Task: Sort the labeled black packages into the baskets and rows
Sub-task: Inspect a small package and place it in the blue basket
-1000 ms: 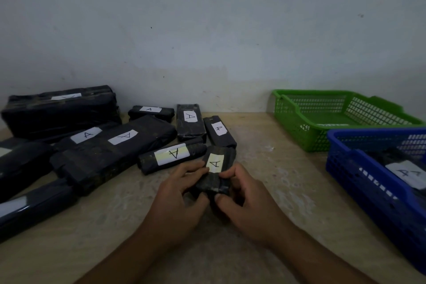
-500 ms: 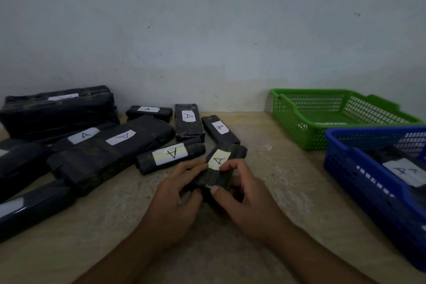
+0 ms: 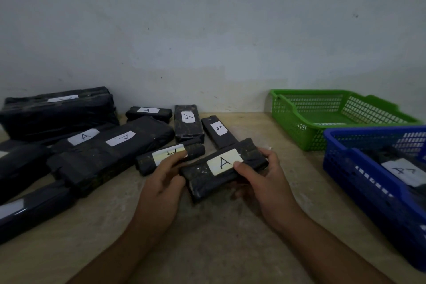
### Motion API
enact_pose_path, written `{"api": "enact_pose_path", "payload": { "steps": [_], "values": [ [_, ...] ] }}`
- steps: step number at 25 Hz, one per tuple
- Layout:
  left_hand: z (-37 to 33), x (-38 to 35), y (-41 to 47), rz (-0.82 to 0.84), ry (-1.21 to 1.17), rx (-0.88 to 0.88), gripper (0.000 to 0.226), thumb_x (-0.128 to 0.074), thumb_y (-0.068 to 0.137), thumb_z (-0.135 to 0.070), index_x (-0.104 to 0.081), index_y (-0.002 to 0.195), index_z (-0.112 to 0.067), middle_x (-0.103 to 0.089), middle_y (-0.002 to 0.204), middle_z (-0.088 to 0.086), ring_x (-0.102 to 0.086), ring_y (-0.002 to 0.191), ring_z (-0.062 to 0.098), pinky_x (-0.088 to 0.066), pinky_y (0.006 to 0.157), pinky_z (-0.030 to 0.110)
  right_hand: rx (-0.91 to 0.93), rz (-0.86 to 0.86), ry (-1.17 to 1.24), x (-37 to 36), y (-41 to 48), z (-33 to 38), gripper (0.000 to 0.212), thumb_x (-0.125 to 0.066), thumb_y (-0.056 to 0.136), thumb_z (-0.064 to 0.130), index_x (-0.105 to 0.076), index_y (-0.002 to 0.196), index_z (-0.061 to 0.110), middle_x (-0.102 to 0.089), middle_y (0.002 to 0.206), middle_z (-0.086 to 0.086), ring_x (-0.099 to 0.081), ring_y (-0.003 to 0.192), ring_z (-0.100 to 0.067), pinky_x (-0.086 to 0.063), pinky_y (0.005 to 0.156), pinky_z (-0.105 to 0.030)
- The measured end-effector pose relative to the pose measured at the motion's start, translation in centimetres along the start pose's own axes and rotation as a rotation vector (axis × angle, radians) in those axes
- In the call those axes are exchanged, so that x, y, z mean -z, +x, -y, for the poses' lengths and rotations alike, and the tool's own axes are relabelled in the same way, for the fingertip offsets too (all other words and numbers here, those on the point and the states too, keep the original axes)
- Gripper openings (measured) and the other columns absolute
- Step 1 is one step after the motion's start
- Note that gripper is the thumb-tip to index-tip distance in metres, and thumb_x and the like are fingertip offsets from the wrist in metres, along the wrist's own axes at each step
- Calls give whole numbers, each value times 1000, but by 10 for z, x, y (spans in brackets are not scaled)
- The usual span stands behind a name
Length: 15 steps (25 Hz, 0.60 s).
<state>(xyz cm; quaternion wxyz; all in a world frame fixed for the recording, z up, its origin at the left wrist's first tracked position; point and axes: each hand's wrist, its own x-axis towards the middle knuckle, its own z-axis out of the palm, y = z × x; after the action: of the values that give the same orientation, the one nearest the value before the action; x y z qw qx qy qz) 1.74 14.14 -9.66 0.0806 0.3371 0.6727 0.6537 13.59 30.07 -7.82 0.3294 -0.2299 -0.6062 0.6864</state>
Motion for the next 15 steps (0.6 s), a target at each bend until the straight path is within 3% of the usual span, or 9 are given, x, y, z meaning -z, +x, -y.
{"api": "enact_pose_path", "payload": {
  "steps": [2,4,7,12,15],
  "values": [
    [-1,-2,3,3,-192,161,29,-49,96,-9,-64,117,-23,-67,120,1,-65,109,16,-53,92,32,6,-2,60,1,3,-2,43,-75,81,5,-48,112,17,-74,98,-7,-74,77,-27,-54,47,-31],
    [-4,-2,5,1,-128,180,26,-51,96,-9,-63,112,-24,-69,115,-1,-67,104,13,-55,82,21,-23,10,84,1,3,-1,32,-72,85,14,-49,106,16,-75,93,-4,-73,78,-29,-55,47,-32],
    [-5,4,7,-23,-72,149,29,-53,94,-2,-64,108,-25,-70,112,-1,-67,104,13,-54,77,16,-90,1,33,4,5,4,19,-64,91,33,-54,93,17,-73,84,-3,-70,73,-23,-53,46,-33],
    [-7,8,6,20,-31,127,31,-56,91,1,-64,109,-23,-71,110,0,-66,106,13,-55,83,20,-65,17,-199,10,9,1,15,-56,96,34,-63,94,21,-72,76,2,-66,61,-13,-48,45,-28],
    [-6,6,5,-5,-112,171,30,-58,91,-5,-60,117,-19,-69,114,2,-66,106,13,-56,83,19,36,12,-284,10,14,-4,19,-54,98,28,-66,89,16,-72,82,-2,-65,70,-16,-51,55,-32]
  ]
}}
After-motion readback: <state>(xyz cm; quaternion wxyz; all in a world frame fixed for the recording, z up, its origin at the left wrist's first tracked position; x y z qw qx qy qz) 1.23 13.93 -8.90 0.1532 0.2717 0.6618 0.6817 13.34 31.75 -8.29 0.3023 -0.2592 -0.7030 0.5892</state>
